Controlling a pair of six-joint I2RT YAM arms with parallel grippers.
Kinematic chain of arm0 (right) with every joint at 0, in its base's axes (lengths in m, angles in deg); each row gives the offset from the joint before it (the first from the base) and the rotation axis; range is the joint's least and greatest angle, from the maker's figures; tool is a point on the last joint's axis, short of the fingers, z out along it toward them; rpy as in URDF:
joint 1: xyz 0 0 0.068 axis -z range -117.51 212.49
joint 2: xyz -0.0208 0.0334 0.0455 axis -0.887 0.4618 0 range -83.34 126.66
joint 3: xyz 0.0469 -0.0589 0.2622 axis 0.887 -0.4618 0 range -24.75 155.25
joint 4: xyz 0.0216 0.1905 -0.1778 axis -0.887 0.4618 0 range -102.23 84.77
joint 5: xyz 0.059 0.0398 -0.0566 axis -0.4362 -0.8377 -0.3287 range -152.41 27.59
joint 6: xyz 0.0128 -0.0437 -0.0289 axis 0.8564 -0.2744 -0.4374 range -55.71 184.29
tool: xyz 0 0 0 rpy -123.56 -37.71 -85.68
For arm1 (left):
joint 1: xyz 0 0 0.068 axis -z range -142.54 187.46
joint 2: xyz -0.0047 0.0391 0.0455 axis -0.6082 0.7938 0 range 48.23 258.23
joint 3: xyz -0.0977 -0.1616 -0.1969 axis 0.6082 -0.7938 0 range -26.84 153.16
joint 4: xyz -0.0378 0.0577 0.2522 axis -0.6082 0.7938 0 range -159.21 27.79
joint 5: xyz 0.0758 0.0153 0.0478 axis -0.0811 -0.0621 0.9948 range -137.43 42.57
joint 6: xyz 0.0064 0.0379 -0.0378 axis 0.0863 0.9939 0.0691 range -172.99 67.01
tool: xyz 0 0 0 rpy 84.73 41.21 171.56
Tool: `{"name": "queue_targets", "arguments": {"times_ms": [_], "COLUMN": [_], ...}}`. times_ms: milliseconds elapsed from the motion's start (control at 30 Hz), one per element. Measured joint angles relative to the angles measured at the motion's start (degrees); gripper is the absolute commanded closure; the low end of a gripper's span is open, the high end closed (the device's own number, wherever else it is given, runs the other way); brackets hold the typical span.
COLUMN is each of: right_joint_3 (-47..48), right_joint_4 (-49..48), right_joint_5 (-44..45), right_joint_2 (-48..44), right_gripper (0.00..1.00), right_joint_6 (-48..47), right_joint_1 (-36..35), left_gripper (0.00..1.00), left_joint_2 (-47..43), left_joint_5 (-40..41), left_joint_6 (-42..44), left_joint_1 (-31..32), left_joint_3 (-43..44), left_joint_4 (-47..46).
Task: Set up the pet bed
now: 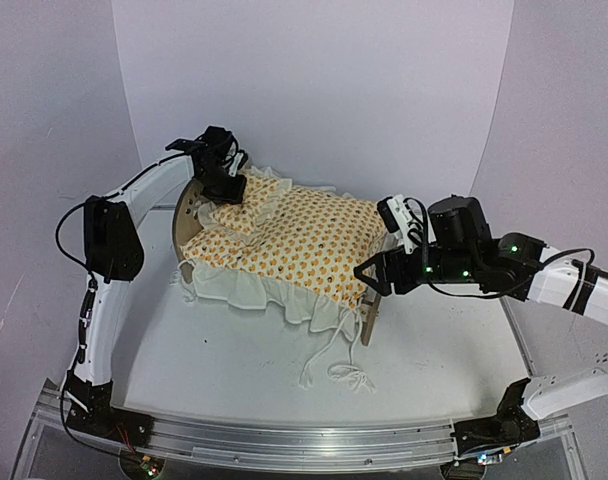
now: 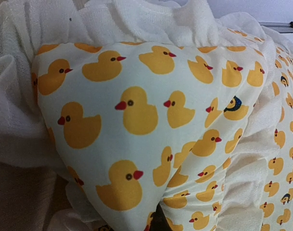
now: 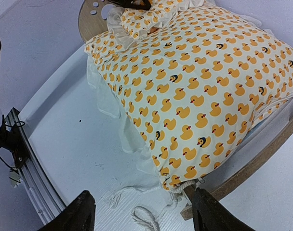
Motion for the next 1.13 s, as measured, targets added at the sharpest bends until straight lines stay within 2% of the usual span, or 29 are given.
{"name": "queue_targets", "arguments": {"times_ms": [133,233,333,433,500,567,633,767,933,1000,1133], "right_joint_3": [0.5,0.6,2.3,6.7,9.5,11.3,12.2,12.7,13.2,14.0,15.5], "right_joint_4": [0.1,0.2,2.5,4.6,4.5,4.8,5.2,6.6,8.2,8.3,8.8], "right_joint_5": [0.1,1.6,5.2,5.4,5.1,5.0,4.3,7.1,16.5,18.4,18.9], "right_joint_2": [0.1,0.2,1.0,3.9,6.3,8.4,9.7,8.9,3.3,1.0,-2.9], "right_gripper": [0.29,0.17,0.14,0.11,0.08,0.02,0.02,0.02,0.02,0.02,0.02], "right_joint_6": [0.2,0.8,2.0,2.8,3.1,3.0,3.0,1.1,-4.3,-6.0,-8.0], "right_joint_1": [0.0,0.0,1.1,8.7,17.2,25.2,31.6,39.6,40.4,40.4,40.4], "left_gripper": [0.63,0.54,0.45,0.39,0.34,0.24,0.02,0.01,0.01,0.02,0.02], "left_joint_2": [0.0,0.0,0.0,-2.2,-5.6,-11.1,-17.6,-33.1,-54.0,-58.0,-60.8], "left_joint_5": [2.9,4.0,4.4,3.3,1.3,-0.3,-1.0,-2.0,-2.4,-2.0,-2.3], "left_joint_6": [-0.1,-0.1,0.2,0.2,0.3,0.2,0.3,-0.1,-3.0,-4.3,-4.9], "left_joint_1": [0.2,0.0,-0.2,-0.2,-0.2,-0.5,-1.0,-4.8,-18.4,-20.9,-20.7], "left_joint_3": [-0.5,-0.3,2.3,3.9,3.4,1.5,-0.3,-10.3,-38.6,-45.7,-52.0], "left_joint_4": [0.0,0.4,1.6,1.0,0.3,-1.2,-2.6,-9.1,-24.3,-27.8,-32.0]}}
